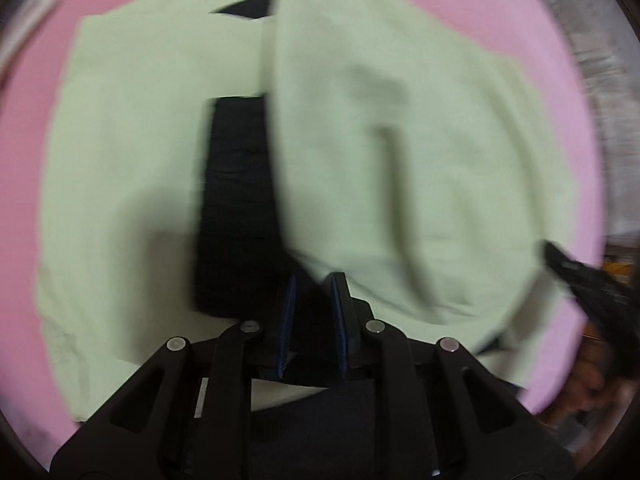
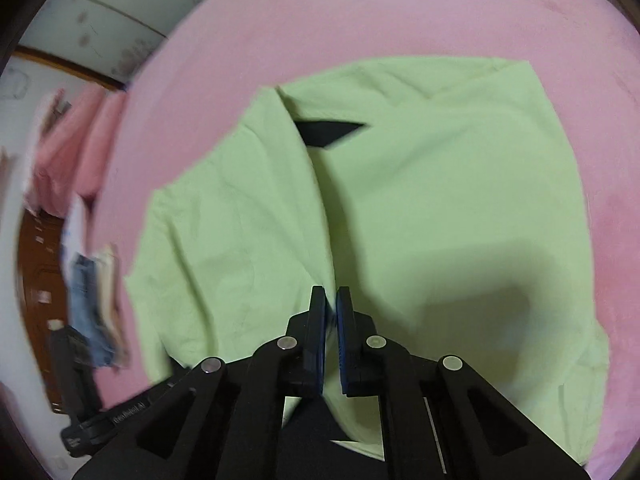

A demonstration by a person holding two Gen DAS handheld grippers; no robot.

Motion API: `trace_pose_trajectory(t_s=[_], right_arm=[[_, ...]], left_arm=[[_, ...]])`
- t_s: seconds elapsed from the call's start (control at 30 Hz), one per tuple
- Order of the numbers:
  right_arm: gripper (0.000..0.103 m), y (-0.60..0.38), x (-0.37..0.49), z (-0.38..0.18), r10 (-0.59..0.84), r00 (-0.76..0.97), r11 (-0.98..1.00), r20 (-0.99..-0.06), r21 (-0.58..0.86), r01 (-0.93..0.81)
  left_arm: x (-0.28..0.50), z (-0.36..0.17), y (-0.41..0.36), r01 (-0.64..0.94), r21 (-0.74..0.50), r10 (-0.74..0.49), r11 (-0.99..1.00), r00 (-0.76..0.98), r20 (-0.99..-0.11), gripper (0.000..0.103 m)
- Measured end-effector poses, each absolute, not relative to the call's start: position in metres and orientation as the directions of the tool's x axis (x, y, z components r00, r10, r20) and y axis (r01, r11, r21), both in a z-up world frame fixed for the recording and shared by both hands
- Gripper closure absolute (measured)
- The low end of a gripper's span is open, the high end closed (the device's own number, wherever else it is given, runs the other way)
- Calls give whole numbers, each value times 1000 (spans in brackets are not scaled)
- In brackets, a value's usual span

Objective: Fold large clothes

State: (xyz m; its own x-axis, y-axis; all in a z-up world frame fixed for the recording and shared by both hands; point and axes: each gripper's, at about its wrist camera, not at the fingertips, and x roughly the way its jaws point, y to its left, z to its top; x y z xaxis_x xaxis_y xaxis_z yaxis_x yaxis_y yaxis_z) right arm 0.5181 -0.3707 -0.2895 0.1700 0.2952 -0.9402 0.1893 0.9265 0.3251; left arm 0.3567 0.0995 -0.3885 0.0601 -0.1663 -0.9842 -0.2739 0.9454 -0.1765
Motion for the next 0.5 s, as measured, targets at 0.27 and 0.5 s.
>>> trace_pose_trajectory(t_s=[0.27,0.5], right_arm=[[91,-357,487,-228,472,402,868,-784,494,-57],[91,-303,484,-314,626,147,760,-766,642,107]], left_arm=[[326,-299,99,-253,-171,-73,952,355,-932,88],[373,-351,94,-203,-62,-17,977,219,-976,88]])
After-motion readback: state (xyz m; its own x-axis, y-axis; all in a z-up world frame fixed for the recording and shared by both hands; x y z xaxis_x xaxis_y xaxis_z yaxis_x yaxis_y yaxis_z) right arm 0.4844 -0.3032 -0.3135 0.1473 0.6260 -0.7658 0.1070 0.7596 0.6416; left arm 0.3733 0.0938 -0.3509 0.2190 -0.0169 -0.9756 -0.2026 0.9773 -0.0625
